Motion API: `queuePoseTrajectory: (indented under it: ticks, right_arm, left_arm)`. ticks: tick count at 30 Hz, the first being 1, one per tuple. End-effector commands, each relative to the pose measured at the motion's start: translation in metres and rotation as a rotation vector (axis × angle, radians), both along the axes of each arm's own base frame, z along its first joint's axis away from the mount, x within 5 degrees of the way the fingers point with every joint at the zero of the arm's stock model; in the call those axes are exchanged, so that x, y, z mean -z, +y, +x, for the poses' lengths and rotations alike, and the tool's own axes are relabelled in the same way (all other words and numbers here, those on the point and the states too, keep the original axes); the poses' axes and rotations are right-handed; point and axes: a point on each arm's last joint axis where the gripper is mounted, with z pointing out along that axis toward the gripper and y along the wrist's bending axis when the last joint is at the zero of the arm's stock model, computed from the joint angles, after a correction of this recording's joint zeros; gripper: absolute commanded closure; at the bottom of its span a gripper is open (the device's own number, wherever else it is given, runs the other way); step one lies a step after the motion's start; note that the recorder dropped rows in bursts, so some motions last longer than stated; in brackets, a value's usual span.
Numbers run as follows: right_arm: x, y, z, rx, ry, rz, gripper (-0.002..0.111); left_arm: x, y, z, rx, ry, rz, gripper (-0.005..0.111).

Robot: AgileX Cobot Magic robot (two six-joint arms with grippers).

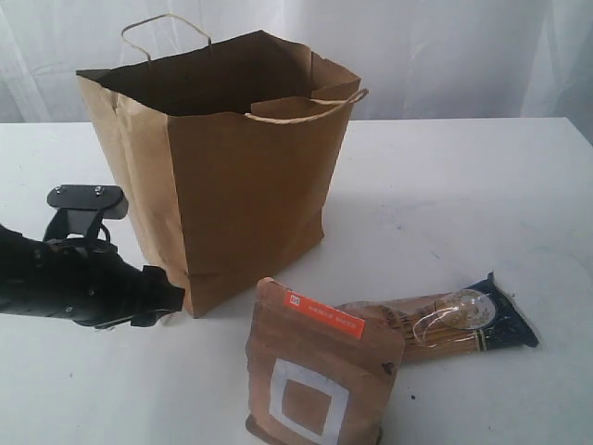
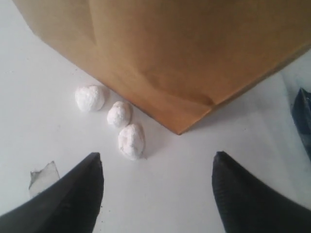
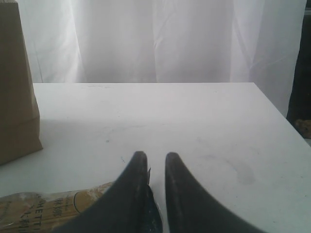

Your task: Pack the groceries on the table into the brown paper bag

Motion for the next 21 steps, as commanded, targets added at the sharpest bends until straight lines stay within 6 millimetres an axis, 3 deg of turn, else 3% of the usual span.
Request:
queuePoseTrajectory:
  ticks: [1, 21]
  right_arm:
    - [0.0, 0.0, 0.0, 0.004, -0.015, -0.001, 0.094]
    - [0.0, 0.0, 0.0, 0.004, -0.015, -0.001, 0.094]
  left_arm:
    - [0.009, -0.004, 0.008, -0.013, 0.041, 0.002, 0.04]
    - [0.051, -0.003, 0.024, -0.083, 0.053, 0.09, 0.043]
